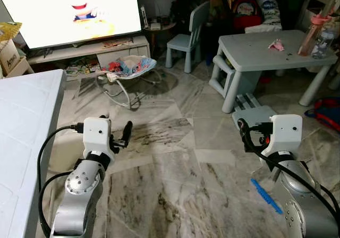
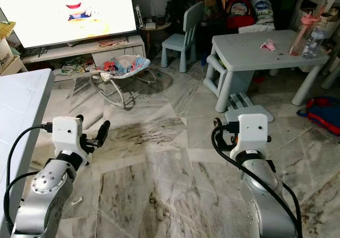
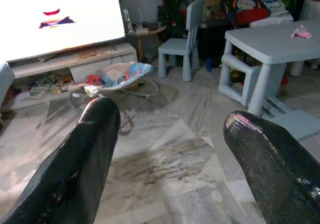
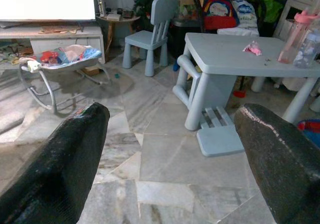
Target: Hang keys on a hook
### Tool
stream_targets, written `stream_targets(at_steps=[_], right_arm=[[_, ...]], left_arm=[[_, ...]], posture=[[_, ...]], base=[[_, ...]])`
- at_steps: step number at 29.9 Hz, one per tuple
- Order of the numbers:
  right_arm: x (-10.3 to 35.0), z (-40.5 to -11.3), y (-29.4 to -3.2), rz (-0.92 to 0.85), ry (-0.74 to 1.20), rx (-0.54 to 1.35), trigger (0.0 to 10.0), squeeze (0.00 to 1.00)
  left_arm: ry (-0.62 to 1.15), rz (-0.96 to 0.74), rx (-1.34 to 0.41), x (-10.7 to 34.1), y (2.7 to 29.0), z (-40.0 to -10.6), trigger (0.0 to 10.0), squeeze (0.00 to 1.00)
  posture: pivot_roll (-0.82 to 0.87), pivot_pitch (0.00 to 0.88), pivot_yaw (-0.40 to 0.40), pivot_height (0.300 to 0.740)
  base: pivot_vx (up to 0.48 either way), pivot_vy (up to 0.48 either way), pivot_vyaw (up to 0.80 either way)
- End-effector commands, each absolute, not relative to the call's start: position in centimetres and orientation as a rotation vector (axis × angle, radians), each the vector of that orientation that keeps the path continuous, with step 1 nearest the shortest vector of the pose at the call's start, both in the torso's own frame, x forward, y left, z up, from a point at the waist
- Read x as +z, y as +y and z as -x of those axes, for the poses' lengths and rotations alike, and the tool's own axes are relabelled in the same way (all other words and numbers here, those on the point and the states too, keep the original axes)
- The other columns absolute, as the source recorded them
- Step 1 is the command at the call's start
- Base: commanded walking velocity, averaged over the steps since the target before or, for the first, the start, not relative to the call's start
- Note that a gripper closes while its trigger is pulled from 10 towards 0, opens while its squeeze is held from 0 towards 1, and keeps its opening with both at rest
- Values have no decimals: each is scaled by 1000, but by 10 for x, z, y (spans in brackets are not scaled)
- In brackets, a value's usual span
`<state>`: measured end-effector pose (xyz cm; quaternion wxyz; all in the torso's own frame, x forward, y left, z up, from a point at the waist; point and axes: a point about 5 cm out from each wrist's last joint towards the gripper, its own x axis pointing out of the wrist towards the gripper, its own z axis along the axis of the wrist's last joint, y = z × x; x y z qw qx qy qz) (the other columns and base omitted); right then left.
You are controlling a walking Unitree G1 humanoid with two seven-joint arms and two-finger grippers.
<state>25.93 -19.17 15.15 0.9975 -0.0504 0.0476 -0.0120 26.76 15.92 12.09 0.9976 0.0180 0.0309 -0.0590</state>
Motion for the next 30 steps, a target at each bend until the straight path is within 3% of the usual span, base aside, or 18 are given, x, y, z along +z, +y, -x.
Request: stream_targets(at_steps=[1, 8, 30], right_arm=[[156, -261, -189, 108, 83, -7, 10000, 0], [154, -262, -184, 91, 84, -6, 10000, 0], [153, -263, -185, 56, 83, -46, 10000, 0]], left_arm=[[52, -47, -96, 122, 161, -270, 10000, 0], [50, -67, -95, 123, 166, -270, 10000, 0], [41, -88, -111, 128, 168, -277, 10000, 0]], posture=[[-125, 0, 18, 740], [-120, 0, 23, 740], [-113, 0, 63, 740]], base=[[0, 0, 0], [-34, 0, 0], [-356, 0, 0]])
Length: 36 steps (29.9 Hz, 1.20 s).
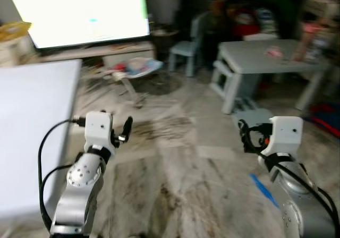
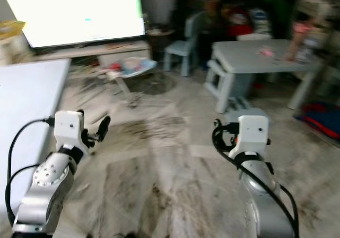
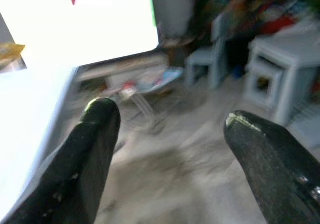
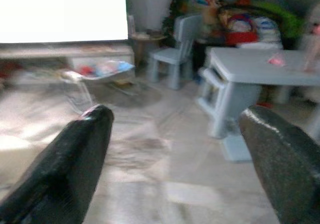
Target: Hang keys on a hook
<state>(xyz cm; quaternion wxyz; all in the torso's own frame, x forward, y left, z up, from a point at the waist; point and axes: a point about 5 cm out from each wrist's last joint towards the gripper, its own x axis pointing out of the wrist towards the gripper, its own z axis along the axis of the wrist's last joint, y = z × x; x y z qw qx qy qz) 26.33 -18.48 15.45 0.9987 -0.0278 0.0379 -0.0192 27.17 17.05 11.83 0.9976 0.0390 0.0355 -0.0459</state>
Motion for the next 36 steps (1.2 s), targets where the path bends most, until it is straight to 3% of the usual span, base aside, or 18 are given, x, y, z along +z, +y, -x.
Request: stream_targets(at_steps=[1, 17, 36], right_arm=[[153, -263, -185, 52, 81, -48, 10000, 0], [158, -265, -182, 35, 42, -45, 10000, 0], [160, -264, -175, 66, 29, -2, 10000, 0]], left_arm=[[39, -90, -113, 128, 169, -277, 10000, 0], [42, -98, -118, 128, 170, -278, 10000, 0], [44, -132, -54, 128, 176, -280, 10000, 0]], posture=[[-112, 0, 64, 740], [-107, 0, 83, 740], [-102, 0, 89, 740]], base=[[-266, 0, 0], [-17, 0, 0], [0, 0, 800]])
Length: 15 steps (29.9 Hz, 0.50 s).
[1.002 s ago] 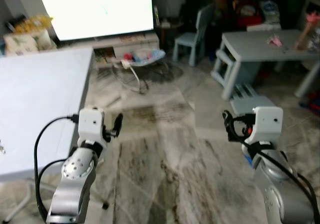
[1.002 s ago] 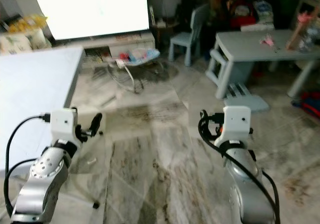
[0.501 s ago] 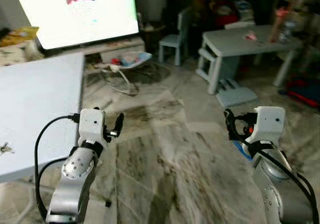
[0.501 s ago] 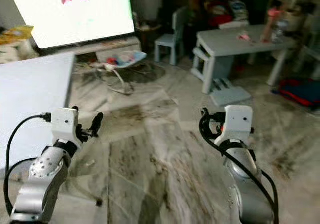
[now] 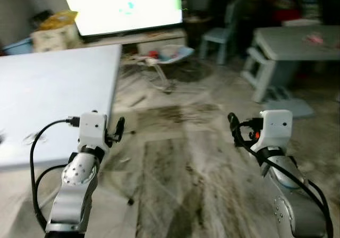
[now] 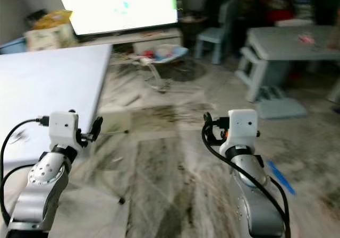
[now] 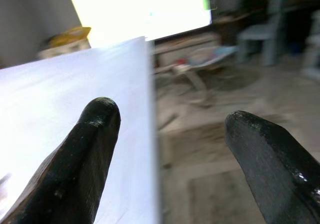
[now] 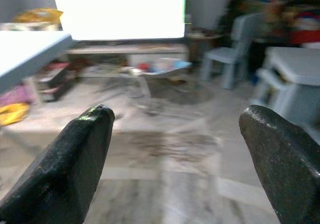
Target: Hang keys on a hook
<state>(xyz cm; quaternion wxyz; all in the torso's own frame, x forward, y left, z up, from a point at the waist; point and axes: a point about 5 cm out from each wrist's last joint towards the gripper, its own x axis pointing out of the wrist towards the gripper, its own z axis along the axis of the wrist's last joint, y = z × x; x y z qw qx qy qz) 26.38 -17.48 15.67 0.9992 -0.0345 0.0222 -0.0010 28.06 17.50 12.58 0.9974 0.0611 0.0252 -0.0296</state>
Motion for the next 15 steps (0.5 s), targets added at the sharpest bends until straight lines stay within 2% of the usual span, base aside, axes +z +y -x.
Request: stream_targets(at_steps=[1, 5, 12, 15], right_arm=[[160, -264, -175, 66, 30, -1, 10000, 0], [161, -263, -176, 61, 22, -5, 10000, 0], [161, -266, -181, -3, 45, -59, 10000, 0], [166, -267, -176, 36, 28, -41, 10000, 0]], left_arm=[[45, -134, -58, 128, 175, -279, 10000, 0], [47, -130, -59, 127, 175, -279, 10000, 0], [49, -112, -67, 127, 175, -280, 10000, 0], [63, -107, -89, 120, 175, -278, 10000, 0]], posture=[[-102, 0, 89, 740], [-101, 0, 87, 740], [-100, 0, 85, 740], [-103, 0, 81, 740]], base=[[0, 0, 800], [0, 0, 800], [0, 0, 0], [0, 0, 0]])
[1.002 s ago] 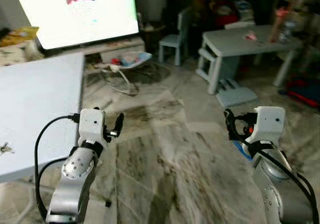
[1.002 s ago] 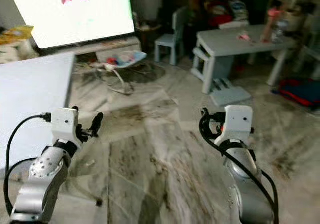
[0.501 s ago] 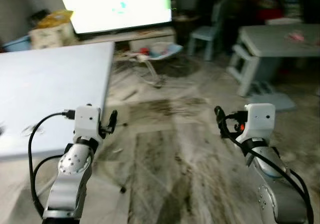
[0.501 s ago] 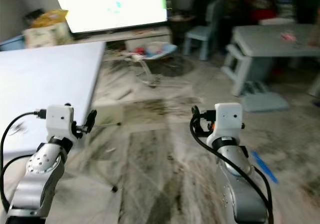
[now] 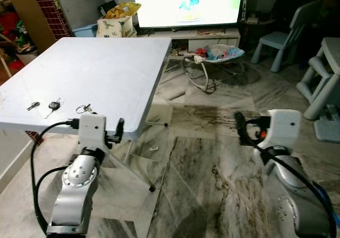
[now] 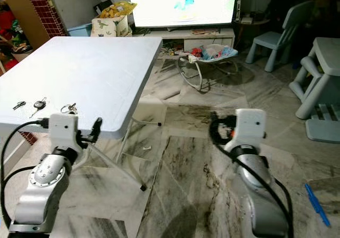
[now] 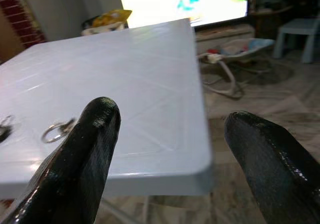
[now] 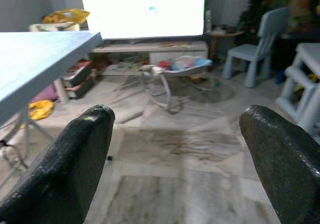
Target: Hang keys on a hook
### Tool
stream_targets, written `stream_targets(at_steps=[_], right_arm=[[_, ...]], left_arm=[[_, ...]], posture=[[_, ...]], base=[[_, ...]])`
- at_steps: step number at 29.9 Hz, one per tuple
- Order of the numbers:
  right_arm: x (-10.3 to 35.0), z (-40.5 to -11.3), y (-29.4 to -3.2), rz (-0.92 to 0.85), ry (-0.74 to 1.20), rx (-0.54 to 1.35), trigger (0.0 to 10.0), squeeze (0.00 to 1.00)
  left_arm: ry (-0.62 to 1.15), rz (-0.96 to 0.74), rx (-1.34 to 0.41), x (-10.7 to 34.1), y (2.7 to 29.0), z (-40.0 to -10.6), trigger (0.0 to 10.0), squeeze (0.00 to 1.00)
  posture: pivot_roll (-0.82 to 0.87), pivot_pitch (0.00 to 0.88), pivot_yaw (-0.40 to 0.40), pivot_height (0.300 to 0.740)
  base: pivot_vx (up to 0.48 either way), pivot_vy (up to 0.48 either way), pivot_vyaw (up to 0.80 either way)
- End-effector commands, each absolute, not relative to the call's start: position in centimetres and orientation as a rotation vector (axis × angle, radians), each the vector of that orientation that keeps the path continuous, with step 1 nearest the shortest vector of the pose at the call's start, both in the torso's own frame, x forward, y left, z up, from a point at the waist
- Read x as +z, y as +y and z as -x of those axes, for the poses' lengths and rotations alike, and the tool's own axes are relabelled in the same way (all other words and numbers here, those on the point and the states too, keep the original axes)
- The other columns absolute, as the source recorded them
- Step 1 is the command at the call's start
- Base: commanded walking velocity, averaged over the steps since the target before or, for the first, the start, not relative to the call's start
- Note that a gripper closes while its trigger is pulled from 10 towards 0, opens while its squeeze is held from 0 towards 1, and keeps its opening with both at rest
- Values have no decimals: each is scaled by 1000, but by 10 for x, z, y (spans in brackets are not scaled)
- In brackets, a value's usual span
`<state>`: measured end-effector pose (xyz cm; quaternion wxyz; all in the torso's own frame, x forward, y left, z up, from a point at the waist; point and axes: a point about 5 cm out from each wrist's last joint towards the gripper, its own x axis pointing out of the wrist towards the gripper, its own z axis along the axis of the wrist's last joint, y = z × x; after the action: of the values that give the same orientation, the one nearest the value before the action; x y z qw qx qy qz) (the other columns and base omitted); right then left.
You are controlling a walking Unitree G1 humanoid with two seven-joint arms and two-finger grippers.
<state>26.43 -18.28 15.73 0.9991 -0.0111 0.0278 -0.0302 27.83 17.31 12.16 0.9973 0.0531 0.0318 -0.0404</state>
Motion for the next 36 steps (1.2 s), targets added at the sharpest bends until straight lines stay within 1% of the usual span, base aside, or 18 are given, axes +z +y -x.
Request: stream_targets(at_steps=[1, 5, 7, 10, 11, 12, 14, 17, 18, 19, 21, 22, 23, 24, 25, 30, 31, 36], right_arm=[[168, -268, -175, 43, 19, -36, 10000, 0], [171, -269, -172, 92, 2, -14, 10000, 0], [171, -269, -174, 108, 13, -5, 10000, 0], [171, -269, -175, 122, 16, 7, 10000, 0], [174, -271, -176, 139, 17, 25, 10000, 0], [174, -271, -176, 139, 17, 25, 10000, 0], [178, -276, -179, 155, 16, 38, 10000, 0], [182, -281, -177, 159, 12, 52, 10000, 0], [183, -282, -176, 159, 10, 59, 10000, 0], [182, -284, -173, 160, 8, 69, 10000, 0], [177, -285, -168, 132, 8, 78, 10000, 0], [175, -285, -168, 131, 10, 69, 10000, 0], [174, -285, -168, 133, 12, 63, 10000, 0], [172, -285, -167, 123, 9, 50, 10000, 0], [172, -285, -167, 119, 6, 48, 10000, 0], [165, -284, -172, 67, -7, -1, 10000, 0], [163, -283, -176, 78, -5, -29, 10000, 0], [163, -285, -180, 79, -12, -61, 10000, 0]], left_arm=[[68, -109, -91, 118, 176, -277, 10000, 0], [74, -106, -80, 113, 177, -280, 10000, 0], [52, -101, -49, 115, 178, -285, 10000, 0], [39, -92, -30, 117, 178, -288, 10000, 0], [30, -75, -17, 117, 176, -290, 10000, 0], [30, -75, -17, 117, 176, -290, 10000, 0], [18, -59, -11, 118, 173, -293, 10000, 0], [-7, -65, -18, 121, 171, -296, 10000, 0], [-13, -70, -17, 122, 171, -297, 10000, 0], [-23, -73, -10, 125, 172, -299, 10000, 0], [-23, -75, -5, 126, 176, -299, 10000, 0], [-20, -81, -8, 126, 177, -298, 10000, 0], [-20, -86, -9, 125, 177, -298, 10000, 0], [-11, -87, -15, 123, 178, -297, 10000, 0], [-7, -85, -17, 123, 179, -297, 10000, 0], [21, -63, -31, 117, 178, -292, 10000, 0], [23, -62, -39, 116, 175, -291, 10000, 0], [22, -69, -60, 115, 172, -291, 10000, 0]], posture=[[-103, 0, 81, 740], [-115, 0, 53, 740], [-124, 0, 11, 740], [-126, 0, 3, 740], [-138, 0, -37, 740], [-138, 0, -37, 740], [-139, 0, -83, 740], [-124, 0, -108, 740], [-121, 0, -106, 740], [-106, 0, -85, 740], [-103, 0, -80, 740], [-94, 0, -61, 740], [-94, 0, -61, 740], [-83, 0, -15, 740], [-83, 0, -15, 740], [-73, 0, 33, 740], [-73, 0, 40, 740], [-75, 0, 50, 740]], base=[[0, 0, 0], [0, 0, 0], [0, 0, 0], [0, 0, 0], [0, 0, 0], [0, 0, 0], [0, 0, 0], [0, 0, 0], [0, 0, 0], [0, 0, 0], [0, 0, 0], [0, 0, 0], [0, 0, 0], [0, 0, 0], [0, 0, 0], [0, 0, 0], [0, 0, 0], [0, 0, 0]])
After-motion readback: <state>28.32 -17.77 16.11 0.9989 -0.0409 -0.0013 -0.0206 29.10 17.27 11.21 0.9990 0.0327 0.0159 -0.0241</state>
